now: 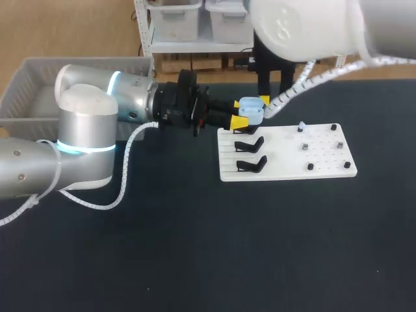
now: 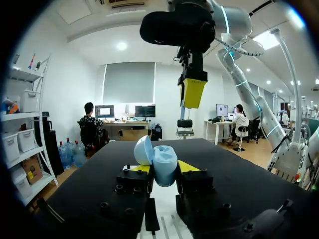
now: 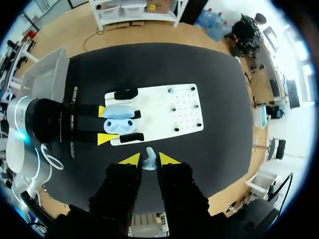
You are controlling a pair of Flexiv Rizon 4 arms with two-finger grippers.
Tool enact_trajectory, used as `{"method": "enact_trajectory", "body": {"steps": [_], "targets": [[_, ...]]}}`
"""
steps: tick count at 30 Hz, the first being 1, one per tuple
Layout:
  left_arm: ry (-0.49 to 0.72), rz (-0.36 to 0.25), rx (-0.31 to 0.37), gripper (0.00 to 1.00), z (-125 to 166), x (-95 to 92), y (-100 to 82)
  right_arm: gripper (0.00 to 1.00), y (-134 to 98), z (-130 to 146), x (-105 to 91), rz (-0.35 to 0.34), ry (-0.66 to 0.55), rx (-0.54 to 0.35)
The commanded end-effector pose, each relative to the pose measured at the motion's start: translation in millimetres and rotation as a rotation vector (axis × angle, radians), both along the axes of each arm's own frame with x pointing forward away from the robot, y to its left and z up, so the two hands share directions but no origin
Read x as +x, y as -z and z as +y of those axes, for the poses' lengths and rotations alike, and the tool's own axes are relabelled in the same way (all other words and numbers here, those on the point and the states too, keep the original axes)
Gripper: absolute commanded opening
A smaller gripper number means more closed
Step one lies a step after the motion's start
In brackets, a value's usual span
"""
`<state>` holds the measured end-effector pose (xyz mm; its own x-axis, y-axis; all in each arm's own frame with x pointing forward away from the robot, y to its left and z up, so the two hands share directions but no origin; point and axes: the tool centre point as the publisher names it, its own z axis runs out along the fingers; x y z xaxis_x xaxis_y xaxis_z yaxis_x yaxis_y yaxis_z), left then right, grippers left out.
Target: Pick up each earbud case from the left stands, insert the matching earbuds, close the lid, and place the case in the box.
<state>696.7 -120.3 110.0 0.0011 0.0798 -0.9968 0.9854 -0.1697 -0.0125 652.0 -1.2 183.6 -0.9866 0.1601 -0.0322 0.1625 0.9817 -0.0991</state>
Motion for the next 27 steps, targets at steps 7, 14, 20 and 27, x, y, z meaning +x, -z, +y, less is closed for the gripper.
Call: {"method": "enact_trajectory", "body": {"steps": [7,14,20,27], "targets": [[-0.006,-0.004,-0.003,0.0,0,-2.0,0.8,0.0,1,14,6.9,0.03,0.141,0.056],[-0.006,-0.004,-0.003,0.0,0,-2.0,0.8,0.0,0,17,5.9,0.015,0.143,0.056],[-0.006,-0.004,-0.003,0.0,0,-2.0,0.8,0.0,0,17,5.9,0.015,0.143,0.056],[-0.006,-0.004,-0.003,0.0,0,-2.0,0.8,0.0,0,27,9.0,0.015,0.161,0.053]]}}
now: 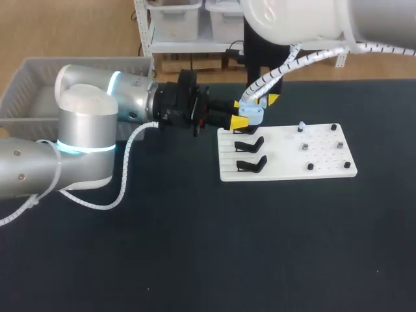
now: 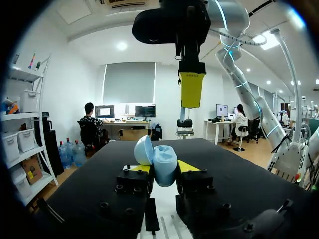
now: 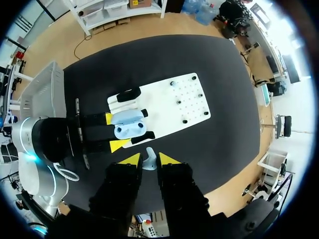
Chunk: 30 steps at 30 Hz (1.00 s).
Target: Pick up each earbud case from the left stands, insert the matching earbuds, close the lid, and place the case in the box.
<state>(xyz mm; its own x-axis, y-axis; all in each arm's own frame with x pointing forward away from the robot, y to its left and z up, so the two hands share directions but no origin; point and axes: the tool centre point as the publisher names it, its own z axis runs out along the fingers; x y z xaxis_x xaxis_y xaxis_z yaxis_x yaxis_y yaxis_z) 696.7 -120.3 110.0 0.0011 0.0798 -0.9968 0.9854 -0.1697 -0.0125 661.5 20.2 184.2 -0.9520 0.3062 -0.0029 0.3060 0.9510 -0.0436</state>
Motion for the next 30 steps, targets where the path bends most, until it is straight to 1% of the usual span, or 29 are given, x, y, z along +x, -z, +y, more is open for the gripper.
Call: {"method": "enact_trajectory", "body": {"steps": [1,4,8,11,15,20,26,30], "targets": [[-0.006,-0.004,-0.003,0.0,0,-2.0,0.8,0.0,0,8,0.2,0.001,0.019,-0.015],[-0.006,-0.004,-0.003,0.0,0,-2.0,0.8,0.0,1,11,2.9,0.015,0.043,-0.029],[-0.006,-0.004,-0.003,0.0,0,-2.0,0.8,0.0,-1,11,6.7,0.021,0.068,-0.021],[-0.004,-0.023,-0.012,0.0,-1,-3.7,-0.2,0.0,-1,11,7.1,0.023,0.072,-0.021],[-0.004,-0.063,-0.021,0.0,-3,-5.4,-1.9,0.0,-1,8,8.0,0.031,0.082,-0.025],[-0.004,-0.091,-0.031,0.0,-6,-6.0,-3.0,0.0,-1,2,10.3,0.036,0.104,-0.033],[-0.018,-0.092,-0.038,0.0,-8,-5.0,-2.2,0.0,5,0,11.8,0.039,0.122,-0.054],[-0.035,-0.078,-0.043,0.0,-7,-3.2,-0.7,0.0,10,-3,15.5,0.01,0.168,-0.082]]}}
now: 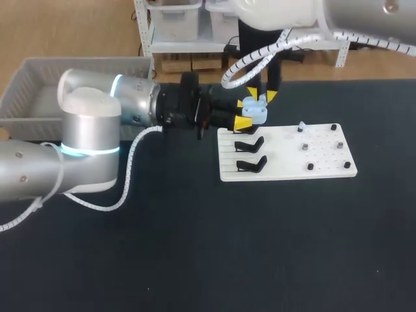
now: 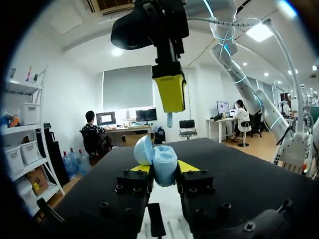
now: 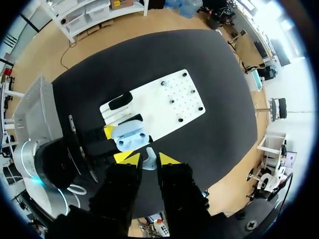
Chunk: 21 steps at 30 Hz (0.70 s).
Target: Pick up each earbud case from the left stands, insert the matching earbuds, close the lid, and place the case in the box.
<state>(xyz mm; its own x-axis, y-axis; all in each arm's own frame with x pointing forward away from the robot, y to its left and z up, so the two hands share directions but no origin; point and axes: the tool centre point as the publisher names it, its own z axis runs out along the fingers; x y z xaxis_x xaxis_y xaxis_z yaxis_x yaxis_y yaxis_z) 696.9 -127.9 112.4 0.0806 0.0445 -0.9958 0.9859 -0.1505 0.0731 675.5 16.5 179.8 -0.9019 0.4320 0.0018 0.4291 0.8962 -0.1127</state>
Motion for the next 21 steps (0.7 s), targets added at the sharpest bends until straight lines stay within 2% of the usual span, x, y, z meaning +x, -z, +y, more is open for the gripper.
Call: {"method": "enact_trajectory", "body": {"steps": [1,10,21], "targets": [[-0.016,0.003,-0.007,0.0,1,-3.3,1.6,0.0,6,0,2.4,-0.024,0.041,-0.021],[-0.016,0.003,-0.007,0.0,1,-3.3,1.6,0.0,12,5,4.7,-0.08,0.101,-0.009],[-0.016,0.003,-0.007,0.0,1,-3.3,1.6,0.0,19,10,7.1,-0.086,0.147,-0.01]]}}
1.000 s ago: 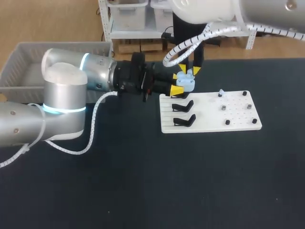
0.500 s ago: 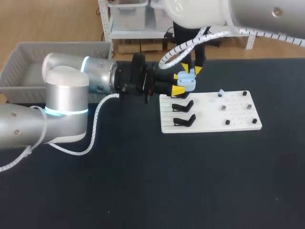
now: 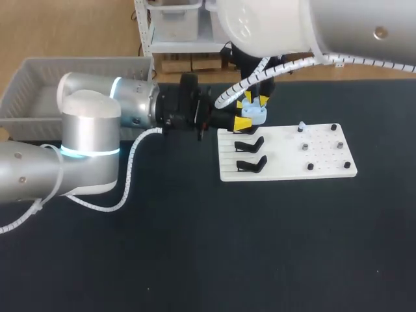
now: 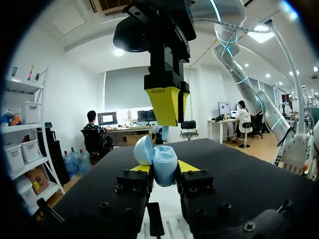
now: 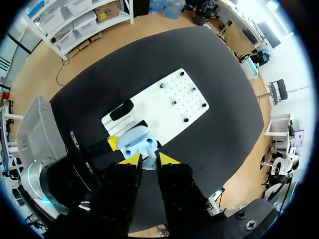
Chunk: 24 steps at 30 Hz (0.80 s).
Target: Pick up each earbud case from the left stands, insert the matching earbuds, close the lid, and place the case in the box.
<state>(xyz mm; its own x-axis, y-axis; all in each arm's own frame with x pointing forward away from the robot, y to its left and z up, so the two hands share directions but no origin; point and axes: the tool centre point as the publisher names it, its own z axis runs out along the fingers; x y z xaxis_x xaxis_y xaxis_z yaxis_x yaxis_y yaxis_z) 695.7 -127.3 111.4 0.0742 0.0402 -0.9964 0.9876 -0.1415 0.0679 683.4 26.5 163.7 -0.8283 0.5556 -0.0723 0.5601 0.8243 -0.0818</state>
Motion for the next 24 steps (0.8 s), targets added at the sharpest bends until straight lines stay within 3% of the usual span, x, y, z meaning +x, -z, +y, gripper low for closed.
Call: {"method": "enact_trajectory", "body": {"steps": [1,24], "targets": [[-0.007,-0.003,-0.002,0.0,0.1,-2.2,0.6,0.0,3.5,0.0,-0.6,-0.005,0.01,0.0],[-0.007,-0.003,-0.002,0.0,0.1,-2.2,0.6,0.0,11.6,-4.8,8.4,0.025,0.033,0.034]]}}
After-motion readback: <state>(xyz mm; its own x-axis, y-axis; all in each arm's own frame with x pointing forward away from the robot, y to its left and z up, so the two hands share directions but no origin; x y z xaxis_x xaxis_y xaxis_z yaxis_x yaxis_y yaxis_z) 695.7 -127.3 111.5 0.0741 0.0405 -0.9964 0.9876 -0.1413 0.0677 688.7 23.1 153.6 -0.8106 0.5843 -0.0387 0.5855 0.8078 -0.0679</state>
